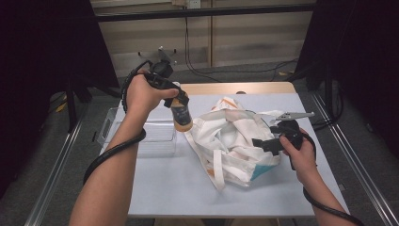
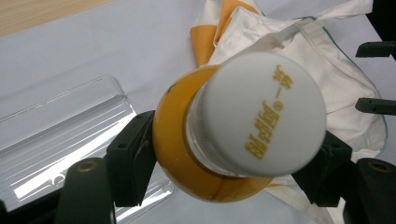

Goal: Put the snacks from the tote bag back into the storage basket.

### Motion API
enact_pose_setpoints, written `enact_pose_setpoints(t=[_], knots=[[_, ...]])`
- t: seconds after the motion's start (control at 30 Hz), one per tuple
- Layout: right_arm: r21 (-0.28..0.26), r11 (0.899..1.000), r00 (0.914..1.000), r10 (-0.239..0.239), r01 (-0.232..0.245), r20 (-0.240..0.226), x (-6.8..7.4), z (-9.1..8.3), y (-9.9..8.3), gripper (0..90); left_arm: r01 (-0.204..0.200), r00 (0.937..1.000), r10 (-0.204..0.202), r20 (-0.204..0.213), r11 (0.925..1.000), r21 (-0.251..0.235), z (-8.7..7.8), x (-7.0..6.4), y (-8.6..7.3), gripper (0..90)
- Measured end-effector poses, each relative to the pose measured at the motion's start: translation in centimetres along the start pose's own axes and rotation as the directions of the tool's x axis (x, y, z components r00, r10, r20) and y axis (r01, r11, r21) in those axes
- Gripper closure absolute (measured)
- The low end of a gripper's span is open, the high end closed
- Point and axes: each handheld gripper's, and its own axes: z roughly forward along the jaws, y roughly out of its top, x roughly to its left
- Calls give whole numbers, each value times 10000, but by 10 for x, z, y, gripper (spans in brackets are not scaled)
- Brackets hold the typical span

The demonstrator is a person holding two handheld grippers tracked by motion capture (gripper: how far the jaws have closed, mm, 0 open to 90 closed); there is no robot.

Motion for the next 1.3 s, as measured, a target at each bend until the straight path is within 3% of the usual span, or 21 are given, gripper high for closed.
enact_pose_setpoints(t=[0.43, 1.3], knots=[[-21, 10000, 10000, 40, -40, -16, 1, -1, 1, 20, 320, 9992, -323, -226, 9994, -108, -3, 10, -3, 304], [133, 9998, 9999, -119, 120, -51, 4, 4, -1, 21, 503, 9975, -503, -498, 9987, -15, -11, 30, -13, 304]])
